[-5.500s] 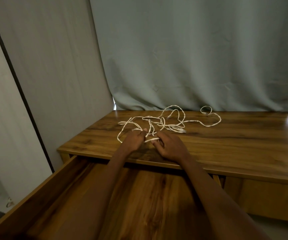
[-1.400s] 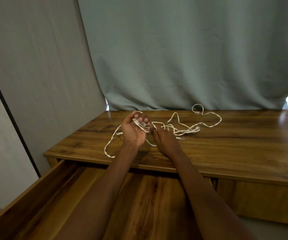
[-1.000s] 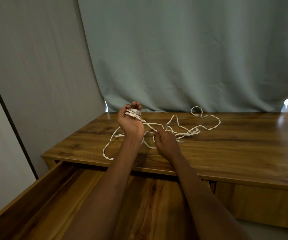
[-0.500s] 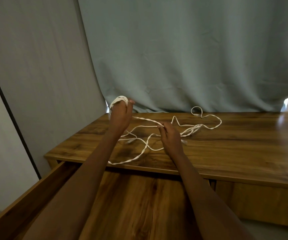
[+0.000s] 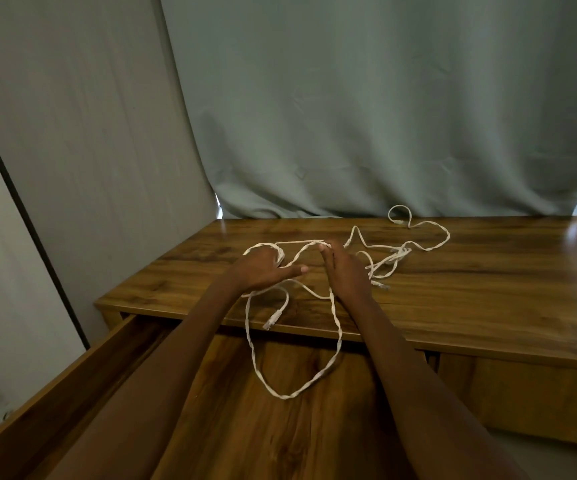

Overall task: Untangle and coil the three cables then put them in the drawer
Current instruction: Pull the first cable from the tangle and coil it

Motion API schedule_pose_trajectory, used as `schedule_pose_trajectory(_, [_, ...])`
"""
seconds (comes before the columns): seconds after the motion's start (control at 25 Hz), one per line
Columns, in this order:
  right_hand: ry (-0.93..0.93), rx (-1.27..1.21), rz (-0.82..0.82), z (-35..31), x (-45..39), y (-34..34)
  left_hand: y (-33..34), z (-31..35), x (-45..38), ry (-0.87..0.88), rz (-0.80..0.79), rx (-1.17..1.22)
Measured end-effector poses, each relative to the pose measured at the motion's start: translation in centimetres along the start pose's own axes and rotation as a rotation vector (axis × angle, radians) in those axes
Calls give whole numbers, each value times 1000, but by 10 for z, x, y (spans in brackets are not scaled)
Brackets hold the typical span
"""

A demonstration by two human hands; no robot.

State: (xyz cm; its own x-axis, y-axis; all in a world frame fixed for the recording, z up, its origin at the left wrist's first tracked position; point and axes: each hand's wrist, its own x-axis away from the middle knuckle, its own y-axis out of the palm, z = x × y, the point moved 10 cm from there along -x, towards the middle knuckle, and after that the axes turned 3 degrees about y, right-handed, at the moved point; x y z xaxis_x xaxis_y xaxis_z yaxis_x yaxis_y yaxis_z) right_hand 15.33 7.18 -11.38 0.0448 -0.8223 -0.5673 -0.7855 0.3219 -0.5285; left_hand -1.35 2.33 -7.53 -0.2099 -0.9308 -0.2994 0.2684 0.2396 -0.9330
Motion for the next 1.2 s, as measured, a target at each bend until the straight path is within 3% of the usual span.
schedule_pose_trajectory(0.2, [-9,-53,-63,-3,1,7,19,-11,4,52,48,106])
schedule_pose_trajectory(0.44, [-183,-156,151,-22,11,-26,42,-30,12,-26,121,134])
schedule_pose_trajectory(0.52, [-152,-141,46,-28,11,-30,47,-32,12,-46,127,155])
schedule_pose_trajectory(0.64, [25,-13,-343,-20,22,-19,46,-34,11,-62,145,188])
schedule_pose_trajectory(0.76, [44,122,-565,-19,51,-13,47,-37,9,-82,150,245])
schedule_pose_trajectory(1.2, [-11,526,-570,-45,57,45,34,-42,17,-128,373,642])
